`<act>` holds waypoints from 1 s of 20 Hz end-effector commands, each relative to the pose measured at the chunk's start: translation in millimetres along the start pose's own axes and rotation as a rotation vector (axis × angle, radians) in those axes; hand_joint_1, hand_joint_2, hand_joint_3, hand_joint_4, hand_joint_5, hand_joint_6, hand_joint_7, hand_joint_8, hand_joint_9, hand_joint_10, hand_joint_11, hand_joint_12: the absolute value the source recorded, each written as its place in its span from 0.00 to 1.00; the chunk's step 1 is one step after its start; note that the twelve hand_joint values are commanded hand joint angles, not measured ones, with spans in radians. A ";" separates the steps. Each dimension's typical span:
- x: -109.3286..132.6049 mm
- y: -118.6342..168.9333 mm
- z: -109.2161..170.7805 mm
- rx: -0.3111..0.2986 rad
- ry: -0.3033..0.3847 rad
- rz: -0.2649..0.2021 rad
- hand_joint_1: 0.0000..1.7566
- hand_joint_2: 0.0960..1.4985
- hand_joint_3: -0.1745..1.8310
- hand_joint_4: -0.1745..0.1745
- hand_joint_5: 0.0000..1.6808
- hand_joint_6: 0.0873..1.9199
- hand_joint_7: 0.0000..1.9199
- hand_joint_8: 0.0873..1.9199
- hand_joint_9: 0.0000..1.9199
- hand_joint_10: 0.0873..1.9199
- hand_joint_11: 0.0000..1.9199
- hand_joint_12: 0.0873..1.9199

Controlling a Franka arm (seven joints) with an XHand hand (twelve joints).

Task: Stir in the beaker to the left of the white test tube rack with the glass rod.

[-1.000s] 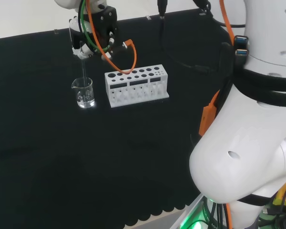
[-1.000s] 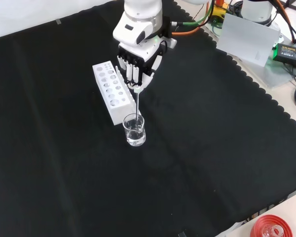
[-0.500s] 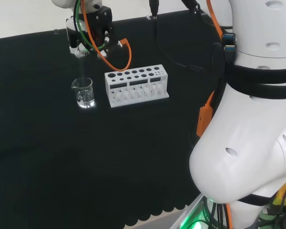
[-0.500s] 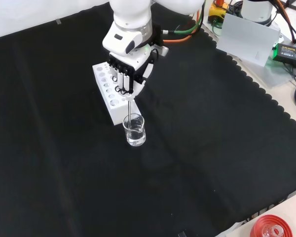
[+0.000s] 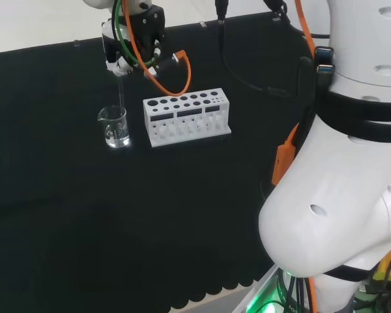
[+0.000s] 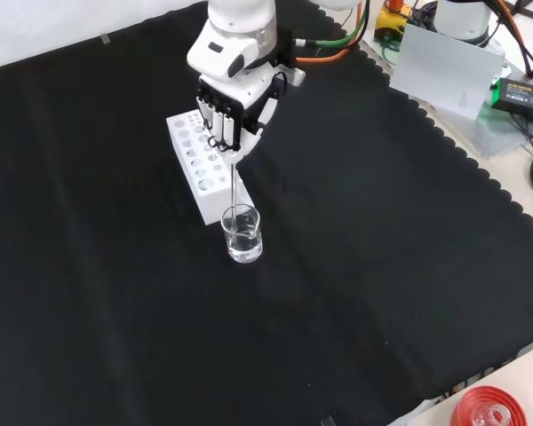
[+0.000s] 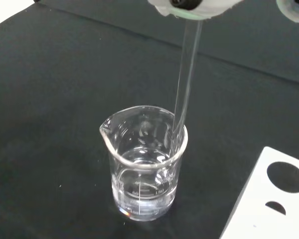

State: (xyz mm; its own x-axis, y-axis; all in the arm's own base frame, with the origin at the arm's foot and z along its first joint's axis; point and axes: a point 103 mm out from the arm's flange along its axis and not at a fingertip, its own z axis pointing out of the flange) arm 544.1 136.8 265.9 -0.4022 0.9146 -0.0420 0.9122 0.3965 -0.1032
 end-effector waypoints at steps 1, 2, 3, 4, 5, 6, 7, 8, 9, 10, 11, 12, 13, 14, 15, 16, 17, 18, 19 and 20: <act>21.8 -6.3 2.9 0.001 0.000 -0.025 0.76 0.67 0.00 0.00 0.85 0.00 0.76 0.19 0.96 0.04 0.84 0.24; 27.3 -3.7 3.2 0.003 -0.001 -0.033 0.76 0.67 0.00 0.00 0.85 0.00 0.76 0.19 0.96 0.04 0.84 0.24; 32.8 -0.6 3.3 0.005 -0.001 -0.042 0.76 0.67 0.00 0.00 0.85 0.00 0.76 0.19 0.96 0.04 0.84 0.24; 37.7 2.6 3.0 0.004 0.001 -0.050 0.76 0.67 0.00 0.00 0.85 0.00 0.76 0.19 0.96 0.04 0.84 0.24; 41.4 5.8 2.7 0.002 0.002 -0.057 0.76 0.67 0.00 0.00 0.85 0.00 0.76 0.19 0.96 0.04 0.84 0.24; 44.2 9.4 2.8 0.001 0.003 -0.061 0.76 0.67 0.00 0.00 0.85 0.00 0.76 0.19 0.96 0.04 0.84 0.24; 45.8 13.0 3.0 0.001 0.002 -0.064 0.76 0.67 0.00 0.00 0.85 0.00 0.76 0.19 0.96 0.04 0.84 0.24; 46.7 16.2 3.5 0.003 0.002 -0.065 0.76 0.67 0.00 0.00 0.85 0.00 0.76 0.19 0.96 0.04 0.84 0.24; 46.7 19.1 4.3 0.005 0.001 -0.066 0.76 0.67 0.00 0.00 0.85 0.00 0.76 0.19 0.96 0.04 0.84 0.24; 46.2 21.3 4.8 0.008 0.002 -0.065 0.76 0.67 0.00 0.00 0.85 0.00 0.76 0.19 0.96 0.04 0.84 0.24; 45.3 22.7 5.0 0.009 0.002 -0.064 0.76 0.67 0.00 0.00 0.85 0.00 0.76 0.19 0.96 0.04 0.84 0.24; 44.0 23.9 5.0 0.008 0.000 -0.062 0.76 0.67 0.00 0.00 0.85 0.00 0.76 0.19 0.96 0.04 0.84 0.24; 42.0 24.4 4.8 0.008 0.000 -0.058 0.76 0.67 0.00 0.00 0.85 0.00 0.76 0.19 0.96 0.04 0.84 0.24; 40.0 24.1 4.3 0.007 -0.001 -0.055 0.76 0.67 0.00 0.00 0.85 0.00 0.76 0.19 0.96 0.04 0.84 0.24; 38.0 23.2 3.6 0.006 -0.003 -0.051 0.76 0.67 0.00 0.00 0.85 0.00 0.76 0.19 0.96 0.04 0.84 0.24; 36.0 21.5 2.7 0.004 -0.006 -0.048 0.76 0.67 0.00 0.00 0.85 0.00 0.76 0.19 0.96 0.04 0.84 0.24; 34.0 19.3 1.4 0.001 -0.009 -0.045 0.76 0.67 0.00 0.00 0.85 0.00 0.76 0.19 0.96 0.04 0.84 0.24; 32.5 17.2 -0.1 -0.004 -0.008 -0.041 0.76 0.67 0.00 0.00 0.85 0.00 0.76 0.19 0.96 0.04 0.84 0.24; 31.3 14.9 -2.1 -0.008 -0.007 -0.040 0.76 0.67 0.00 0.00 0.85 0.00 0.76 0.19 0.96 0.04 0.84 0.24; 30.7 13.0 -4.0 -0.012 -0.008 -0.040 0.76 0.67 0.00 0.00 0.85 0.00 0.76 0.19 0.96 0.04 0.84 0.24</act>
State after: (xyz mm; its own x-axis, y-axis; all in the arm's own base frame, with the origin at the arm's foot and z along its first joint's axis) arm 549.9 179.2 260.4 -0.4475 0.8934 -0.0391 0.8911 0.4417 -0.1042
